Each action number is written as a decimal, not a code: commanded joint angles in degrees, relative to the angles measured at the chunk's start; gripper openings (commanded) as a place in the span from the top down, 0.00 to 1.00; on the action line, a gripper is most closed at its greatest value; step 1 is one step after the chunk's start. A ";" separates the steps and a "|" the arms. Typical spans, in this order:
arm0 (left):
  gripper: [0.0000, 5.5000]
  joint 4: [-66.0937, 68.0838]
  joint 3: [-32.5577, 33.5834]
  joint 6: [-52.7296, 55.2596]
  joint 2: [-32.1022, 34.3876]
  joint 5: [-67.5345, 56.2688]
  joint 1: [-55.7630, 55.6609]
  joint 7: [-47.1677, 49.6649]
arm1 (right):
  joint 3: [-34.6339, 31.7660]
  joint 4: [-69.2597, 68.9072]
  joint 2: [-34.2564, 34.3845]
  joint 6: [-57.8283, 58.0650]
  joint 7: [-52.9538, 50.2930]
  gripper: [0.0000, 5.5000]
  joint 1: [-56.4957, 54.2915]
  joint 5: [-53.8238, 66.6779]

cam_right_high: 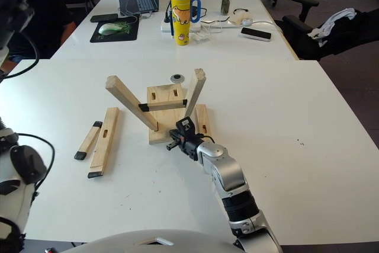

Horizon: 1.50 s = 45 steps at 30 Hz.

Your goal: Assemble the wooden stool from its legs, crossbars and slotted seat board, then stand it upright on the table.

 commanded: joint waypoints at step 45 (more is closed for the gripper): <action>1.00 -13.70 -20.19 -36.02 -8.77 51.11 30.61 39.56 | 0.02 9.83 3.38 -1.11 -3.03 1.00 0.11 -0.35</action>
